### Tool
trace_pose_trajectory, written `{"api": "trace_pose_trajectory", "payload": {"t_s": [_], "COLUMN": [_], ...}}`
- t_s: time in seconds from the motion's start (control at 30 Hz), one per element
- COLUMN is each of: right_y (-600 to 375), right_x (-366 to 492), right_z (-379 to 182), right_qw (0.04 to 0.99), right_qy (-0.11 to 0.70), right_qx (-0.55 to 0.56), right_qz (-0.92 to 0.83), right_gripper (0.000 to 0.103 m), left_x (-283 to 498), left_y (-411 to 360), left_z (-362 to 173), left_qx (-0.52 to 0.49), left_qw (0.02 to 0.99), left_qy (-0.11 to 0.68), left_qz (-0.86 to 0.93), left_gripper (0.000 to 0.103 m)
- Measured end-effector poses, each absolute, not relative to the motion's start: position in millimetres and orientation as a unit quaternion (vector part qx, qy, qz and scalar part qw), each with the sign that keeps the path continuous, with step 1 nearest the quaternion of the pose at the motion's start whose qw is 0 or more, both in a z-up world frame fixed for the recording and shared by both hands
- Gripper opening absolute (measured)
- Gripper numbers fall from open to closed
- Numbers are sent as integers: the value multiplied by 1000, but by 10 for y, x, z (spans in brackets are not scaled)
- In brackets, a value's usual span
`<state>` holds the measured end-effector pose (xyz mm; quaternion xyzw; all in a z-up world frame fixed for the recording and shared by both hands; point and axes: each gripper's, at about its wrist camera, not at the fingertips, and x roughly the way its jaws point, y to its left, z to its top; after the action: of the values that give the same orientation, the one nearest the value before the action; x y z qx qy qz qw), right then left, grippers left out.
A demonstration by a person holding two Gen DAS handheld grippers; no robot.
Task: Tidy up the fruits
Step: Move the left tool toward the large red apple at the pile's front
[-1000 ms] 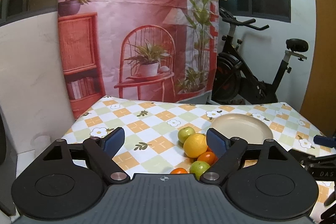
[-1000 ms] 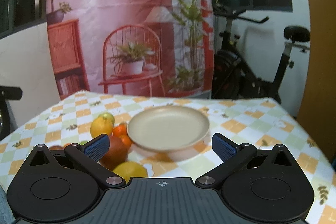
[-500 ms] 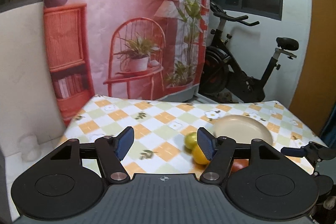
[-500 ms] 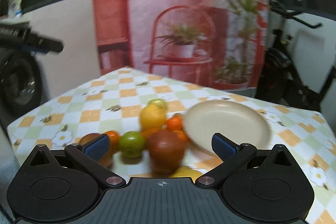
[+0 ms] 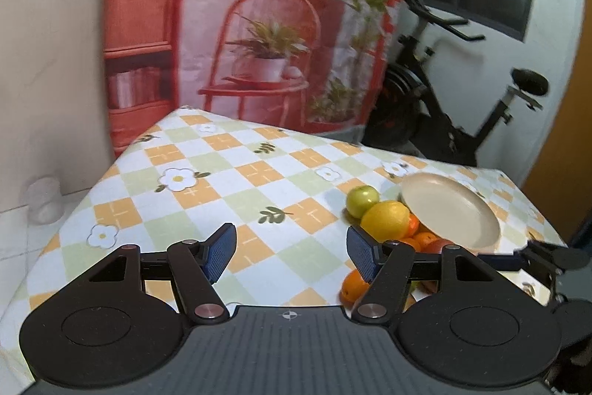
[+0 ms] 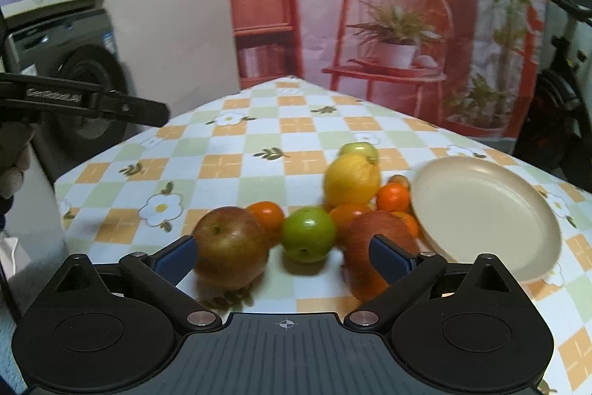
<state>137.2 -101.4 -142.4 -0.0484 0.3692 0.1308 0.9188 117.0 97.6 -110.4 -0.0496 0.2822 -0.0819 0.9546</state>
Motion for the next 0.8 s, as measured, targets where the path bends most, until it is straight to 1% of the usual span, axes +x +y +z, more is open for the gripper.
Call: {"api": "trace_pose_trajectory", "payload": {"t_s": [0.13, 0.3, 0.43, 0.57, 0.7, 0.8], "right_y": [-983, -1008, -1029, -1023, -984, -946], "right_x": [1371, 1377, 1400, 1398, 1405, 1416], "right_z": [-1438, -1434, -1468, -1484, -1472, -1488], "right_qw": [917, 916, 911, 907, 905, 900], "right_qy": [371, 369, 379, 383, 382, 387], "right_qx": [-51, -64, -58, -64, -76, -81], "right_qz": [141, 144, 151, 160, 171, 181], "right_gripper": [96, 94, 90, 90, 89, 87], "left_x": [1157, 1099, 1077, 1031, 967, 944], "left_y": [939, 905, 897, 936, 916, 870], "left_z": [-1117, -1123, -1111, -1048, -1120, -1208], "left_qx": [-71, -71, -63, -68, -77, -82], "left_qw": [956, 955, 955, 956, 951, 945], "left_qy": [280, 286, 291, 282, 295, 315], "left_qz": [-56, -16, 10, 32, 46, 36], "left_gripper": [69, 69, 69, 69, 69, 68]}}
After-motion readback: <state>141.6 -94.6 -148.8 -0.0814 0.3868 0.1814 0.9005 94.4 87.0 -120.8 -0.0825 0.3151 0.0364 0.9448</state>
